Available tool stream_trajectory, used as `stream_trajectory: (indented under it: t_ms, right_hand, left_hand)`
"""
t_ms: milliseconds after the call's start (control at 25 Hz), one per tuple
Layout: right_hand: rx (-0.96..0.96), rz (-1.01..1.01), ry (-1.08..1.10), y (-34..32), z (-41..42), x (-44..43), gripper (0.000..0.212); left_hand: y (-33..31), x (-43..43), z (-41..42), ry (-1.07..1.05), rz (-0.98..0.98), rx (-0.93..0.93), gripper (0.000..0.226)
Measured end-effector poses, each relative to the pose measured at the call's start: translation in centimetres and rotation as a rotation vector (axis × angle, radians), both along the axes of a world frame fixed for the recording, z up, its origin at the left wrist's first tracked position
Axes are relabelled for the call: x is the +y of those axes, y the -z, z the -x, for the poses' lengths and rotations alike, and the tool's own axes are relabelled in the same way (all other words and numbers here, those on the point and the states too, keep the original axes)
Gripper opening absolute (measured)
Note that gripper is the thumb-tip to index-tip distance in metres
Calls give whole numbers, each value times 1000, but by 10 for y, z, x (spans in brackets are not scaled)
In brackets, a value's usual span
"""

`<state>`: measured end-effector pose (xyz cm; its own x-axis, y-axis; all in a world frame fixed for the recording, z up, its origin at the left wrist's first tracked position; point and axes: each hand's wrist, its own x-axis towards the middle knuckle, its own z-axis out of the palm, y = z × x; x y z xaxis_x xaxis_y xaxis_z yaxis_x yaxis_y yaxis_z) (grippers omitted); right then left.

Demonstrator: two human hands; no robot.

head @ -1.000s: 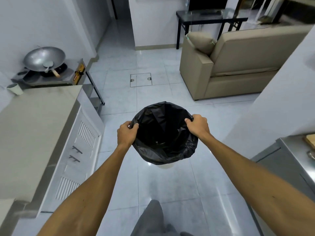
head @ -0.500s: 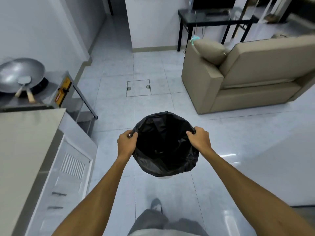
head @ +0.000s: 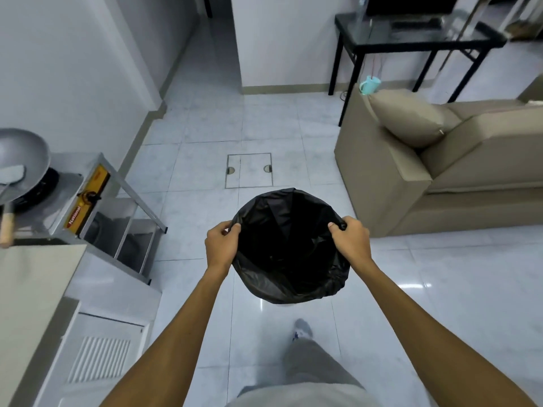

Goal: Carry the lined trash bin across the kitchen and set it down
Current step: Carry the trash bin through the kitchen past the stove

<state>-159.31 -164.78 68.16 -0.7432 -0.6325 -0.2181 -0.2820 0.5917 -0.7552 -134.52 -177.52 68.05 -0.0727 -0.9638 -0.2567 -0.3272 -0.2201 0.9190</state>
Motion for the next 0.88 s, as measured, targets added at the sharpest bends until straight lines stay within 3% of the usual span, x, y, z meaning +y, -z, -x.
stream_trajectory:
  t_ms: [400, 880]
  right_hand:
    - [37, 16, -157, -22, 142, -287, 21]
    - [-28, 54, -331, -18, 208, -670, 20]
  left_hand:
    - [-11, -245, 124, -155, 1, 40, 26]
    - [-9, -571, 176, -329, 20, 11, 29]
